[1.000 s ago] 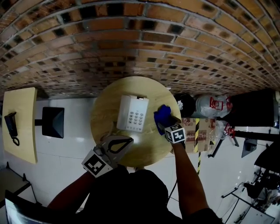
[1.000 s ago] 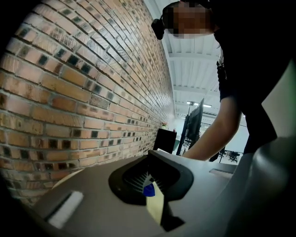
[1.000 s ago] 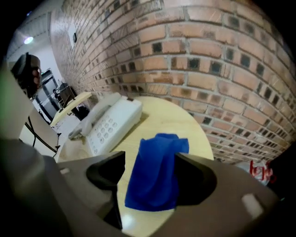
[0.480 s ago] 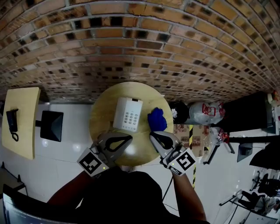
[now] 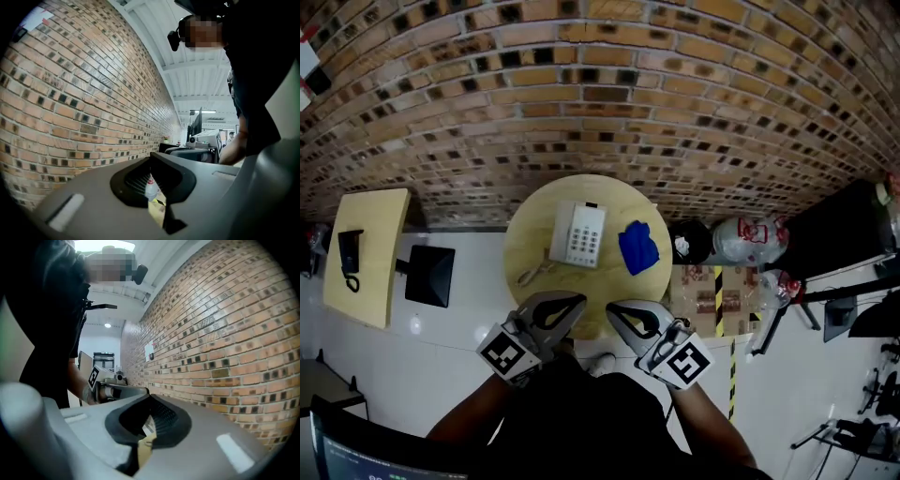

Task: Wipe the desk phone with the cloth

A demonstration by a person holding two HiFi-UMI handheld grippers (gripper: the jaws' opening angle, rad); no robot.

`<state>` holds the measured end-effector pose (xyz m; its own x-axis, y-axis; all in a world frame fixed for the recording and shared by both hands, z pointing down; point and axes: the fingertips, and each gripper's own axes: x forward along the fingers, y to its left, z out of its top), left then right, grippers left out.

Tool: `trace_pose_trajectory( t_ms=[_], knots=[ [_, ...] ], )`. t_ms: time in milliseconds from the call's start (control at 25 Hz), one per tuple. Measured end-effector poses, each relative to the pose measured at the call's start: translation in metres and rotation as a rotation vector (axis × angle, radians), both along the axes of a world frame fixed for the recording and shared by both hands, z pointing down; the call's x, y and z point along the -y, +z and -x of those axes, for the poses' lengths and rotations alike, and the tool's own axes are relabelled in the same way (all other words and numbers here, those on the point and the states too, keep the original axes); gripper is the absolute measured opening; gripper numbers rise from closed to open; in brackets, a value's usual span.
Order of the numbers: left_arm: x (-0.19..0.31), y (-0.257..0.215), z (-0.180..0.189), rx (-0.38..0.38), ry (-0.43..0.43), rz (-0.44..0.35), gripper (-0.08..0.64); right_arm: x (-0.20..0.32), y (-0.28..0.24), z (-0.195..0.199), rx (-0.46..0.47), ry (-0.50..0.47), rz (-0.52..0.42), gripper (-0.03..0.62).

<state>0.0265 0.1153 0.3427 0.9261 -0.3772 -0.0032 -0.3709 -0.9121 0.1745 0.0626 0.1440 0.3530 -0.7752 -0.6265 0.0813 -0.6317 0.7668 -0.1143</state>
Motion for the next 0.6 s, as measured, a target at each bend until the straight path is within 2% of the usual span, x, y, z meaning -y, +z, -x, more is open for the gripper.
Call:
trace_pose_trajectory(
  t_ms=[240,480,600],
  knots=[
    [-0.028,-0.007,0.006,0.014,-0.021,-0.017,0.003,-0.021,-0.015,0.008,-0.009,-0.015,-0.037,0.002],
    [-0.043,-0.01,0.009,0.007,-0.015,-0.036,0.003,-0.032,-0.016,0.017,-0.014,-0.011,-0.035,0.001],
    [-0.047,-0.008,0.01,0.023,-0.013,-0.018,0.003,-0.034,-0.016,0.019,-0.01,-0.006,-0.034,0.0]
  ],
)
